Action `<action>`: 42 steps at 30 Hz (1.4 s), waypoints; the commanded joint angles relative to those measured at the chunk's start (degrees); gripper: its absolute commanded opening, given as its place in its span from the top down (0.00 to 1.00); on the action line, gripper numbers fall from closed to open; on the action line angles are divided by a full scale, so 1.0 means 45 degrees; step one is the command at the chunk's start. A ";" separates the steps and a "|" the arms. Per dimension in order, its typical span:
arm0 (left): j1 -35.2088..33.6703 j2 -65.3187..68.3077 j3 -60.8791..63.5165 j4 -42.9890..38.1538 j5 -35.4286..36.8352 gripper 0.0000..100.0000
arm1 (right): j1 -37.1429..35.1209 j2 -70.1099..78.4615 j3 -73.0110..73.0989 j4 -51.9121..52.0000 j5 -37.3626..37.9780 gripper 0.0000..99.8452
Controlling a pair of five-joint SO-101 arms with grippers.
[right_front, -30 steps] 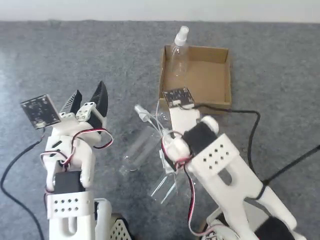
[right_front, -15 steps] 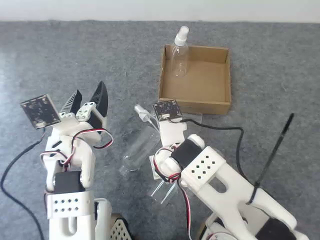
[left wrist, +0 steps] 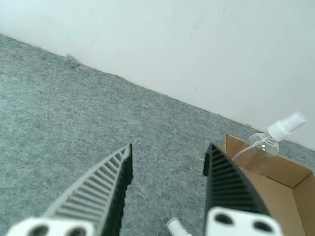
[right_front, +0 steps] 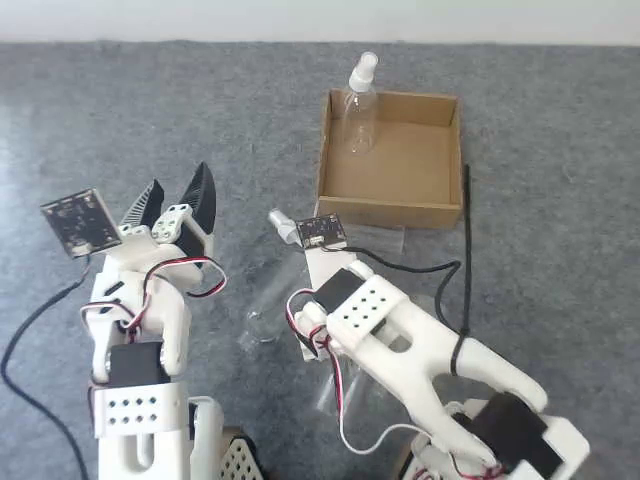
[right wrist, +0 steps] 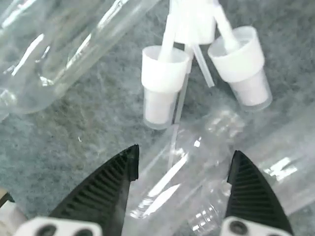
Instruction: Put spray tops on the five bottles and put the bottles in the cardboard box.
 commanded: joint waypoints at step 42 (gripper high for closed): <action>0.0020 0.0078 -0.0147 -0.0391 -0.0391 0.78 | 0.4151 -0.8000 -0.0137 0.2667 0.6935 0.89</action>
